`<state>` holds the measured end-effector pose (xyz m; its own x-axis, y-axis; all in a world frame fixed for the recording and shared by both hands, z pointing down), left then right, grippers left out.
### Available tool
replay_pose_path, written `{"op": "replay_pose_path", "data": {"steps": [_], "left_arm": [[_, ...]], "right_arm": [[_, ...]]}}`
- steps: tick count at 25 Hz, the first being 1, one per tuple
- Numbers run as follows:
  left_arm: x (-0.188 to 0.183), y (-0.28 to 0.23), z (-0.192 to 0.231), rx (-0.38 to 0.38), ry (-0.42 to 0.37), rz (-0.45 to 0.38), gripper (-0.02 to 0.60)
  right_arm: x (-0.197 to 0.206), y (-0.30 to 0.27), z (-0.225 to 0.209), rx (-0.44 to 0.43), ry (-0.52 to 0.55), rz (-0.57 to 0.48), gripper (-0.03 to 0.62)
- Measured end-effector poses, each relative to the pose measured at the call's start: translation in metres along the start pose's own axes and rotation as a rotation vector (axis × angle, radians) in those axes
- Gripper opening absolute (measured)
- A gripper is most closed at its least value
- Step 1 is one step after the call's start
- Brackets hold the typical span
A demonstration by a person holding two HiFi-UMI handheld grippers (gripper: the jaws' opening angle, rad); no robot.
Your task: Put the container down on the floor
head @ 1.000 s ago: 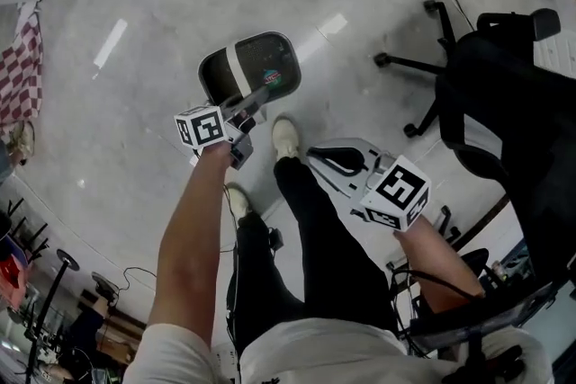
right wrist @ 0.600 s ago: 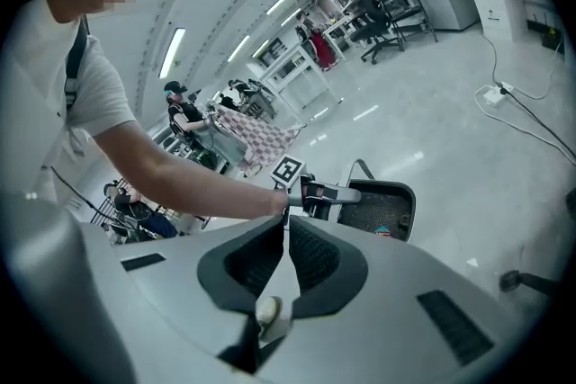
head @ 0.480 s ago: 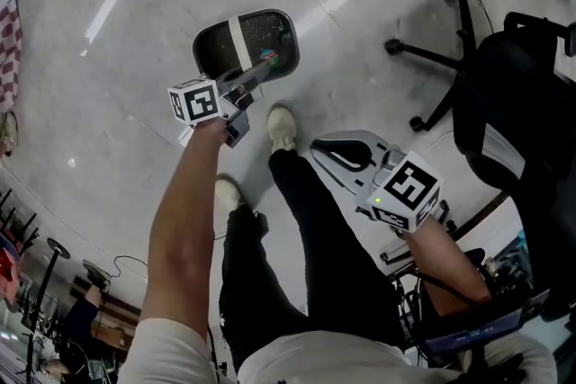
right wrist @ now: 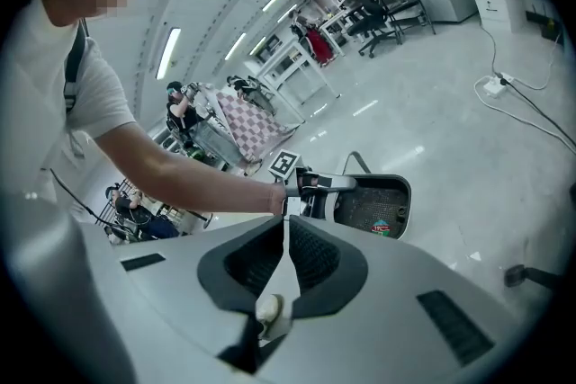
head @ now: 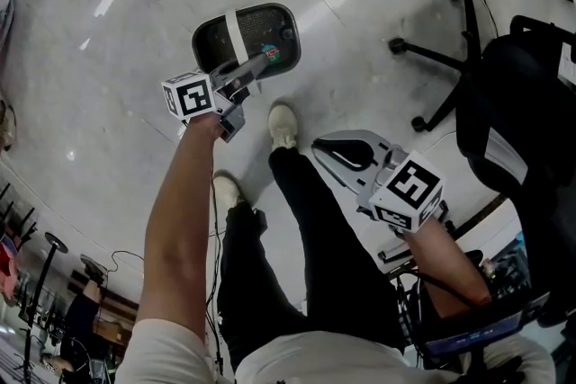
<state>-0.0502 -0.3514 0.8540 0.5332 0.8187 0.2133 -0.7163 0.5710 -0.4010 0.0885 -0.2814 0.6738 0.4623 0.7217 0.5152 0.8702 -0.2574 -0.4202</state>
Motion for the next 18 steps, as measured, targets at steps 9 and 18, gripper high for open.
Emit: {"op": "replay_pose_path", "data": {"steps": [9, 18], "left_arm": [[0.000, 0.001, 0.004, -0.007, 0.005, 0.002, 0.151], [0.008, 0.027, 0.003, -0.058, 0.034, -0.003, 0.235]], "right_arm": [[0.001, -0.002, -0.001, -0.011, -0.007, -0.004, 0.026], [-0.008, -0.007, 0.016, -0.038, 0.043, 0.004, 0.028]]}}
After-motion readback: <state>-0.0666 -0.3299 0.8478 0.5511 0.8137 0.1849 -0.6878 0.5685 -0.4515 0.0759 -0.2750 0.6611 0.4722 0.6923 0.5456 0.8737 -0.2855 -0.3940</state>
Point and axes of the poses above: the fingertips, and each gripper's own axes: y backward along the fingers, z to its left, x out of its underside, the point moved 3 cm from there along y, backward along the fingers, and after that the axes turned 10 degrees about -x, right-handed, at the moved point
